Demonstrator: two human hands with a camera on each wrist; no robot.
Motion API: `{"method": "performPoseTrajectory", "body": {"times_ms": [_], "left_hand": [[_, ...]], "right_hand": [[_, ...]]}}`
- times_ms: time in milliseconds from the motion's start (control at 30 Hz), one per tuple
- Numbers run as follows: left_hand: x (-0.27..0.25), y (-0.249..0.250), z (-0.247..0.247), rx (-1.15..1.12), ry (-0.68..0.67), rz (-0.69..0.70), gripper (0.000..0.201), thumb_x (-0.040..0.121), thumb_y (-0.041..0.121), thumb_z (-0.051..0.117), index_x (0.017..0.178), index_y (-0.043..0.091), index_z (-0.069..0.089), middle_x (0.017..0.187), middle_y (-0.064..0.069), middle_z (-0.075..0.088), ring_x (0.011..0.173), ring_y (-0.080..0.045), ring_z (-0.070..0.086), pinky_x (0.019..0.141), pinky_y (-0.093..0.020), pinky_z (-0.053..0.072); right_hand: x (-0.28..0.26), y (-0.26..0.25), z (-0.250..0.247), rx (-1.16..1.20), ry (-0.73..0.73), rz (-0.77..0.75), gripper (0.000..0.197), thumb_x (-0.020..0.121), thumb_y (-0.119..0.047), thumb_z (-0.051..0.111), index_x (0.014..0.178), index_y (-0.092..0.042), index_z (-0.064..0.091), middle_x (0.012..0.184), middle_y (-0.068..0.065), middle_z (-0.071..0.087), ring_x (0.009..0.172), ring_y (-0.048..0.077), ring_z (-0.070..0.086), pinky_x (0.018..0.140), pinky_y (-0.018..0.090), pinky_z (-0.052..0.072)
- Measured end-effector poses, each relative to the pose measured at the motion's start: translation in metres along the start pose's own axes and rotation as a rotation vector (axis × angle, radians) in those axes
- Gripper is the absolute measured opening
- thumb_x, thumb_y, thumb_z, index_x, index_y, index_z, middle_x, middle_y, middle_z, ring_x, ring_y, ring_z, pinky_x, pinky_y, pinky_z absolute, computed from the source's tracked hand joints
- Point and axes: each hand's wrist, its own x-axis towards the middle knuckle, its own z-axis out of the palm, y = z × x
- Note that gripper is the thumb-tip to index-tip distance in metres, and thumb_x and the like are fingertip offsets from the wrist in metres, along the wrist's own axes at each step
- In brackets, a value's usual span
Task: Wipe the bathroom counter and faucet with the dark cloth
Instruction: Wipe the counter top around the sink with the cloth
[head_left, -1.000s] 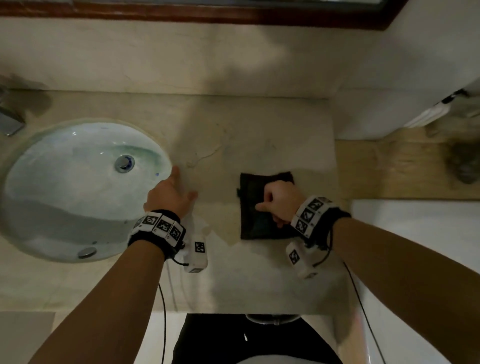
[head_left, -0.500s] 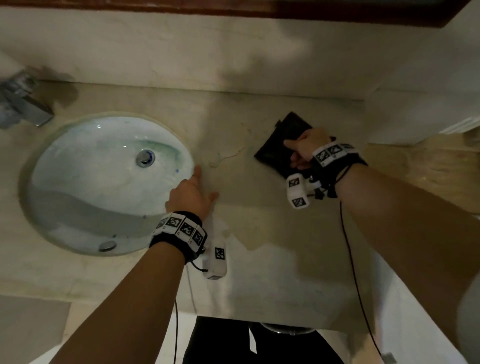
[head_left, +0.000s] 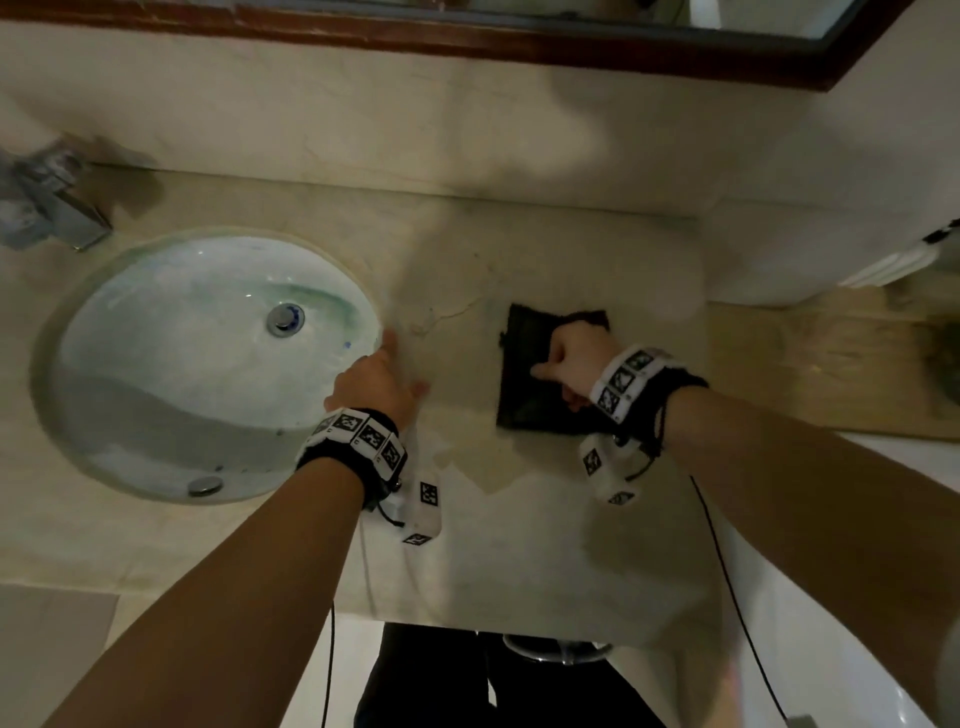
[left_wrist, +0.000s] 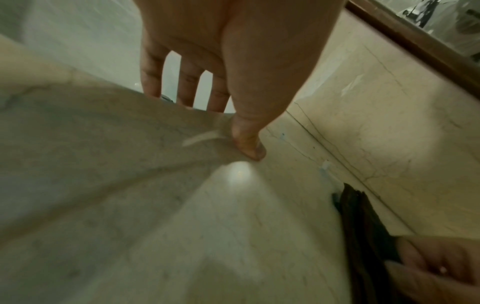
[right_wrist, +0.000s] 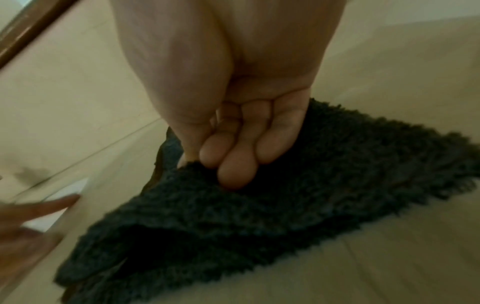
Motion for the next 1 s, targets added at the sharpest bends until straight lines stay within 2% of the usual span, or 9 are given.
{"method": "performPoseTrajectory", "body": {"times_ms": [133, 267, 333, 467, 600, 767, 867, 1000], "left_hand": [[-0.002, 0.004, -0.004, -0.013, 0.002, -0.024, 0.09, 0.08, 0.057, 0.062, 0.152, 0.034, 0.014, 0.135, -0.009, 0.055, 0.12, -0.035, 0.053, 0.098, -0.047, 0.047], [-0.003, 0.004, -0.005, -0.013, 0.0, -0.016, 0.09, 0.081, 0.056, 0.062, 0.153, 0.033, 0.013, 0.136, -0.01, 0.055, 0.121, -0.036, 0.052, 0.098, -0.046, 0.047], [-0.004, 0.004, -0.005, -0.022, -0.008, -0.013, 0.09, 0.081, 0.055, 0.062, 0.153, 0.032, 0.012, 0.137, -0.011, 0.054, 0.122, -0.035, 0.052, 0.099, -0.046, 0.046], [-0.006, 0.003, -0.005, -0.045, -0.014, -0.011, 0.09, 0.081, 0.057, 0.061, 0.153, 0.033, 0.011, 0.139, -0.01, 0.052, 0.123, -0.035, 0.051, 0.1, -0.046, 0.046], [-0.009, 0.004, -0.008, -0.015, -0.034, -0.013, 0.09, 0.08, 0.061, 0.058, 0.152, 0.038, 0.008, 0.136, -0.009, 0.053, 0.12, -0.036, 0.052, 0.098, -0.049, 0.046], [-0.018, 0.012, -0.015, 0.002, -0.026, -0.041, 0.086, 0.083, 0.059, 0.059, 0.151, 0.04, 0.009, 0.138, -0.006, 0.051, 0.123, -0.035, 0.049, 0.099, -0.048, 0.042], [-0.019, 0.012, -0.018, 0.01, -0.027, -0.036, 0.086, 0.084, 0.059, 0.059, 0.151, 0.04, 0.008, 0.134, -0.007, 0.054, 0.119, -0.035, 0.051, 0.097, -0.048, 0.044], [-0.023, 0.013, -0.02, -0.005, -0.025, -0.033, 0.085, 0.084, 0.058, 0.059, 0.151, 0.04, 0.009, 0.13, -0.007, 0.054, 0.118, -0.034, 0.051, 0.097, -0.049, 0.044]], "right_hand": [[-0.022, 0.004, 0.018, -0.136, -0.124, -0.047, 0.029, 0.087, -0.036, 0.07, 0.081, -0.012, 0.055, 0.068, 0.01, 0.067, 0.056, 0.026, 0.066, 0.055, 0.041, 0.059], [-0.028, 0.006, 0.025, -0.343, -0.192, -0.156, 0.027, 0.088, -0.039, 0.067, 0.079, -0.019, 0.05, 0.077, 0.003, 0.06, 0.069, 0.023, 0.06, 0.058, 0.031, 0.047], [-0.03, 0.009, 0.029, -0.395, -0.16, -0.18, 0.027, 0.089, -0.042, 0.063, 0.08, -0.021, 0.047, 0.078, 0.002, 0.058, 0.07, 0.022, 0.058, 0.057, 0.032, 0.043], [-0.039, 0.017, 0.048, -0.449, 0.014, -0.211, 0.028, 0.093, -0.043, 0.055, 0.088, -0.021, 0.039, 0.073, 0.001, 0.057, 0.06, 0.02, 0.057, 0.057, 0.039, 0.053], [-0.042, 0.023, 0.062, -0.461, 0.114, -0.273, 0.032, 0.093, -0.052, 0.05, 0.092, -0.026, 0.031, 0.075, -0.001, 0.057, 0.061, 0.02, 0.056, 0.054, 0.036, 0.052], [-0.035, 0.021, 0.072, -0.48, 0.242, -0.346, 0.024, 0.095, -0.039, 0.05, 0.099, -0.016, 0.046, 0.076, 0.002, 0.053, 0.064, 0.022, 0.052, 0.05, 0.033, 0.043], [-0.026, 0.015, 0.068, -0.466, 0.209, -0.359, 0.016, 0.092, -0.034, 0.048, 0.098, -0.019, 0.045, 0.078, 0.001, 0.052, 0.068, 0.021, 0.052, 0.051, 0.036, 0.045], [-0.007, -0.002, 0.058, -0.494, 0.157, -0.374, 0.019, 0.091, -0.034, 0.049, 0.101, -0.019, 0.045, 0.084, 0.001, 0.052, 0.073, 0.022, 0.05, 0.055, 0.034, 0.042]]}}
